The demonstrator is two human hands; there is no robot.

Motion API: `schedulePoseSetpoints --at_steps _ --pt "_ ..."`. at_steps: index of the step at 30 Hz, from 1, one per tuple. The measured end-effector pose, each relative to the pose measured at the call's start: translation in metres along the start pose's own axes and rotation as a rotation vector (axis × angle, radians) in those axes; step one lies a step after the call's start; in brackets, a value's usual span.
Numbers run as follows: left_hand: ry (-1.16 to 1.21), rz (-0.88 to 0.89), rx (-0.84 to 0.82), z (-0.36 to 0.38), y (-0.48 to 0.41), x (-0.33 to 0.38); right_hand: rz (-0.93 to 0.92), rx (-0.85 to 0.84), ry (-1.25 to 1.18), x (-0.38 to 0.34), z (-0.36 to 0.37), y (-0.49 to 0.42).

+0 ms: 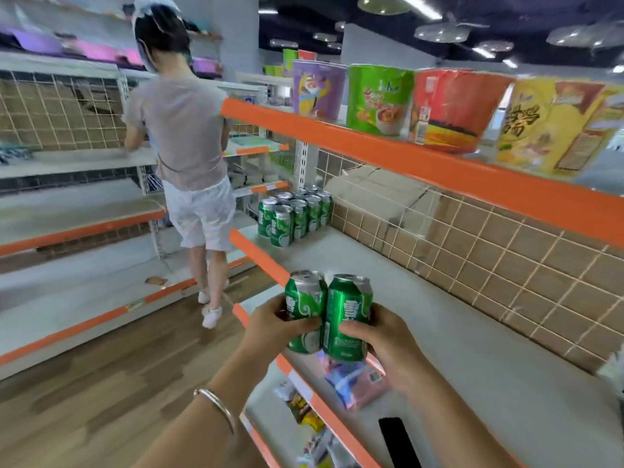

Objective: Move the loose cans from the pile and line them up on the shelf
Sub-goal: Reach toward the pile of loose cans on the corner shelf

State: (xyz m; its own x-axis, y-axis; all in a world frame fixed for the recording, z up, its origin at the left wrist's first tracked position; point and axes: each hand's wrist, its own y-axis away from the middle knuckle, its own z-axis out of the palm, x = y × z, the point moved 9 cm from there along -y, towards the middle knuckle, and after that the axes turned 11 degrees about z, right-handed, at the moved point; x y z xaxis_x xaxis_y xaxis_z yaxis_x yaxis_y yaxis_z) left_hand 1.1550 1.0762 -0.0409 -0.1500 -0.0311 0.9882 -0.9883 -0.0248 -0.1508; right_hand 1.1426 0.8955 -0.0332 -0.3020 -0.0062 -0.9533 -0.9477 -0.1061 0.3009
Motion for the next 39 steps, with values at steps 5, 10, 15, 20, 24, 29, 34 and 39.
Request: schedulePoseSetpoints --at_steps 5,10,15,20,24,29,34,39 --pt "0.005 0.009 -0.015 0.004 -0.063 -0.019 -0.019 0.04 -0.047 -0.01 -0.009 -0.061" --pt "-0.056 0.054 -0.048 0.008 -0.141 -0.033 -0.04 0.129 -0.043 -0.023 -0.023 -0.14" --pt "-0.026 0.053 -0.062 0.009 -0.202 -0.048 -0.053 0.199 -0.072 -0.033 -0.026 -0.198" --pt "-0.038 0.038 -0.1 0.012 -0.247 -0.073 -0.045 0.295 -0.115 -0.031 -0.037 -0.25" --pt "-0.114 0.061 -0.1 0.014 -0.285 -0.095 -0.064 0.375 -0.143 -0.03 -0.04 -0.284" --pt "-0.177 0.182 -0.16 0.019 -0.319 -0.099 -0.081 0.486 -0.198 -0.022 -0.043 -0.314" --pt "-0.116 0.238 -0.23 0.028 -0.331 -0.104 -0.155 0.538 -0.161 -0.017 -0.048 -0.333" --pt "-0.126 0.202 -0.252 0.026 -0.333 -0.119 -0.225 0.607 0.266 -0.028 -0.055 -0.337"
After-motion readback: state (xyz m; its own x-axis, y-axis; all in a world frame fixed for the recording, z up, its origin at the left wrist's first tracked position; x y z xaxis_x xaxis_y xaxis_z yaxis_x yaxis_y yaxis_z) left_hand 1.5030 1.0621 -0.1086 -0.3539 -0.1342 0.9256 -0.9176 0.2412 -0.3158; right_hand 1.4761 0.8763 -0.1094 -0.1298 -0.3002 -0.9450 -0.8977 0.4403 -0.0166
